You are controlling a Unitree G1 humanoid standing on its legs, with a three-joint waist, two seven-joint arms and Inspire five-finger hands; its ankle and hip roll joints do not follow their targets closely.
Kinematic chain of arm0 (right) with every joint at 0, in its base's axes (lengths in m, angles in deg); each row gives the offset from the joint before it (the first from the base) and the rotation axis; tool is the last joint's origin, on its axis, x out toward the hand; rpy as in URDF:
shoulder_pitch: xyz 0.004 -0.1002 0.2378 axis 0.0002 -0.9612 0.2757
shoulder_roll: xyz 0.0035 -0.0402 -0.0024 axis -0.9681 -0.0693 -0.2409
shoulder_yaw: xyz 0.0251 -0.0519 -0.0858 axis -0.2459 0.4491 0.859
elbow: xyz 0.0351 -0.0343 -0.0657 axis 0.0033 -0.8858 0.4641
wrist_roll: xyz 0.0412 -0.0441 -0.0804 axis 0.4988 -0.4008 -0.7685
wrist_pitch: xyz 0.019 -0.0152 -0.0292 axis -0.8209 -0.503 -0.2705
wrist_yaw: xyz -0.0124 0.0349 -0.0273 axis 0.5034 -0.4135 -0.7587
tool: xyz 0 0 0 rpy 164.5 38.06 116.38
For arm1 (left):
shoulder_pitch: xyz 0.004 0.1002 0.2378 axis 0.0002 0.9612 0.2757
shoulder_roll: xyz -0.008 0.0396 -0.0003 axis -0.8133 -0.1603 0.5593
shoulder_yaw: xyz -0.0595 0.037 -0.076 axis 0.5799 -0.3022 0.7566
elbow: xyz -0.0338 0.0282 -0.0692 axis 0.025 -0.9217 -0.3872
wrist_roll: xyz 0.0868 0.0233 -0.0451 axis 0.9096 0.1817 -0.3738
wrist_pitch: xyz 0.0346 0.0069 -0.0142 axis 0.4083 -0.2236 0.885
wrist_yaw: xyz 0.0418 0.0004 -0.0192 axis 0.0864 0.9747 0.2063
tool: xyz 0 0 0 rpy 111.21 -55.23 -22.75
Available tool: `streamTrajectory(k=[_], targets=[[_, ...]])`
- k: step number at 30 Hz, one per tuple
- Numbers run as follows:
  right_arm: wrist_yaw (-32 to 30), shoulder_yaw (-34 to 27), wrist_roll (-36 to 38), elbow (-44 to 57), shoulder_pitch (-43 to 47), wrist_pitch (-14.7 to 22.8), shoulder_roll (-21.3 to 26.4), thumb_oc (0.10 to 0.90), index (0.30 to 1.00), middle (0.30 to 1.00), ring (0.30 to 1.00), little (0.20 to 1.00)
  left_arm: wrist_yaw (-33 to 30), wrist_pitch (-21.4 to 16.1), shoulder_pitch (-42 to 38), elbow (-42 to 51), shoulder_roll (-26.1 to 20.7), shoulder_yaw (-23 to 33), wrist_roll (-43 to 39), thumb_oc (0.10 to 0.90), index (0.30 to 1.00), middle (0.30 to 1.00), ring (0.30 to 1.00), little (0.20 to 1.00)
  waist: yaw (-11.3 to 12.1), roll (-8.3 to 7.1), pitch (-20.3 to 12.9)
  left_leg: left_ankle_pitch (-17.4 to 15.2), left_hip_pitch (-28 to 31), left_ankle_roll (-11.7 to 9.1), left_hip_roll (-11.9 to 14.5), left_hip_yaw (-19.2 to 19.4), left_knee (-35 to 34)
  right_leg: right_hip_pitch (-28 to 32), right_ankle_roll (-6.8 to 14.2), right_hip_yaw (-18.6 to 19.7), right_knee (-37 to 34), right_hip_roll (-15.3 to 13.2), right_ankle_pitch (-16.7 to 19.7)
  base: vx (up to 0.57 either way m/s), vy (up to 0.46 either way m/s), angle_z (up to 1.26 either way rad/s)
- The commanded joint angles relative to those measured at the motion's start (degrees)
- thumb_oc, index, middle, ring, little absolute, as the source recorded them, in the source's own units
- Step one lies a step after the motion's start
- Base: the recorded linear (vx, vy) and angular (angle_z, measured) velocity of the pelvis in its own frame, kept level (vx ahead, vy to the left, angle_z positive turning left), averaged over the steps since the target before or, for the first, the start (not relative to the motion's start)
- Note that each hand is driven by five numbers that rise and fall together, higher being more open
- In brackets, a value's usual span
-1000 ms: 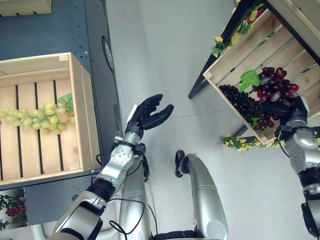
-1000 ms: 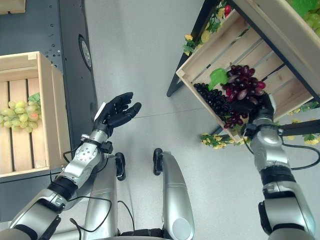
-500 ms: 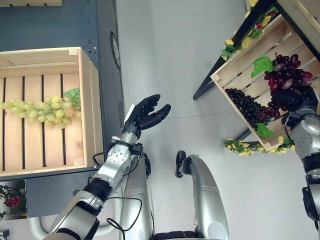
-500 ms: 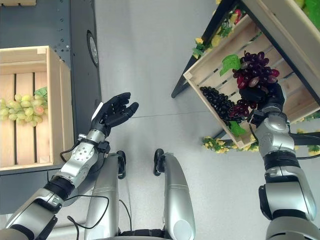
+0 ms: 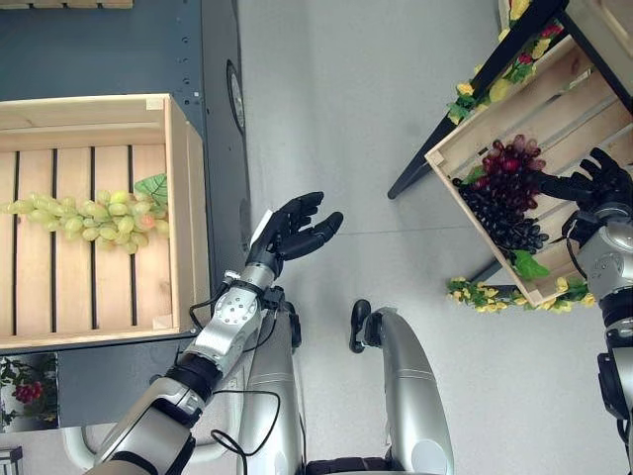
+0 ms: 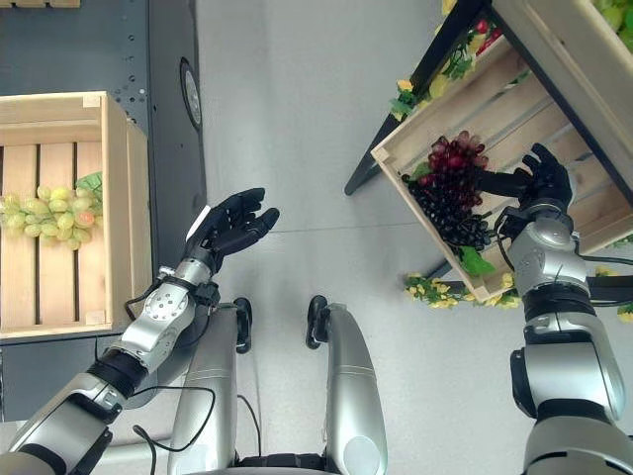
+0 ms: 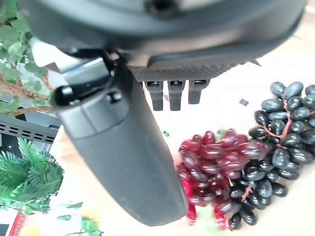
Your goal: Pick up the fruits from the basket on one side to the basket on the other side
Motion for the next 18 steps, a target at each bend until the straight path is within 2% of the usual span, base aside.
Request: streamTrajectory(k=[1,4,7,9,12,14,17,18], targets=[[-5.4,-2.01,-3.1,-1.03,4.46,2.38,9.42,0.8,0.9,0.9,0.9,0.9,0.83,-7.52,-1.43,7.31,1.01,-1.25,0.21,0.8,0.9,0.9,0.9,0.9,0.69,1.85,-0.77,-6.78,8.07,3.05,-2.1,6.77,-3.38,7.02,-2.49,-2.68,-1.46,1.25,-1.08,0.0,0.0,0.0],[-4.61,-1.56,-4.87,-2.28,4.35,0.76,9.09,0.8,0.9,0.9,0.9,0.9,0.36,-7.83,-1.01,7.33,1.81,-1.47,0.8,0.8,0.9,0.9,0.9,0.9,0.73,2.28,-0.77,-6.83,9.33,3.0,-2.22,6.98,-4.06,8.17,-2.49,-2.64,-1.82,1.01,-1.47,0.0,0.031,0.0],[-3.28,-0.71,-7.31,-2.31,4.8,1.84,8.8,0.8,0.9,0.9,0.9,0.9,0.36,-8.18,-0.9,7.37,2.11,-1.79,1.86,0.8,0.9,0.9,0.9,0.9,0.7,2.69,-0.77,-6.54,9.74,3.04,-2.32,7.17,-4.54,8.4,-2.58,-2.6,-1.88,0.77,-1.5,0.0,0.059,0.0],[-2.47,0.44,-10.28,-0.94,4.82,3.82,7.9,0.8,0.9,0.9,0.9,0.9,0.22,-8.71,-0.71,7.26,2.71,-2.39,3.43,0.8,0.9,0.9,0.9,0.9,0.67,3.13,-0.77,-6.42,10.62,3.01,-2.38,7.39,-5.13,9.13,-2.52,-2.59,-2.03,0.49,-1.71,0.01,0.077,0.03],[-2.67,2.42,-13.16,5.99,2.32,6.54,5.33,0.8,0.9,0.9,0.9,0.9,-0.48,-10.23,-0.2,7.33,3.18,-2.69,5.74,0.8,0.9,0.9,0.9,0.9,0.28,3.73,-0.77,-5.81,12.05,3.1,-2.41,8.05,-6.61,10.01,-2.49,-2.53,-2.28,0.04,-1.93,0.01,0.101,0.03],[-2.65,2.86,-14.03,8.95,0.83,6.97,4.27,0.8,0.9,0.9,0.9,0.9,-1.05,-10.86,-0.24,7.31,3.26,-2.64,6.76,0.8,0.9,0.9,0.9,0.9,0.05,3.75,-0.77,-5.59,12.15,3.08,-2.43,8.15,-6.85,9.96,-2.53,-2.52,-2.16,-0.11,-1.97,0.0,0.064,-0.03],[-0.13,4.19,-17.05,16.92,-4.97,9.26,-0.38,0.8,0.9,0.9,0.9,0.9,-5.14,-13.3,-1.25,8.4,3.17,-2.06,10.01,0.8,0.9,0.9,0.9,0.9,-0.61,3.76,-0.77,-5.3,13.11,3.22,-2.4,8.68,-7.84,10.71,-2.64,-2.54,-2.47,-0.49,-2.37,0.0,0.067,-0.02],[0.4,4.76,-18.35,20.74,-9.04,10.32,-3.44,0.8,0.9,0.9,0.9,0.9,-8.13,-14.36,-1.89,9.15,3.11,-1.27,12.45,0.8,0.9,0.9,0.9,0.9,-0.8,3.7,-0.77,-5.24,13.78,3.25,-2.59,8.76,-8.29,11.4,-2.67,-2.7,-2.5,-0.88,-2.69,-0.01,0.037,0.03]])
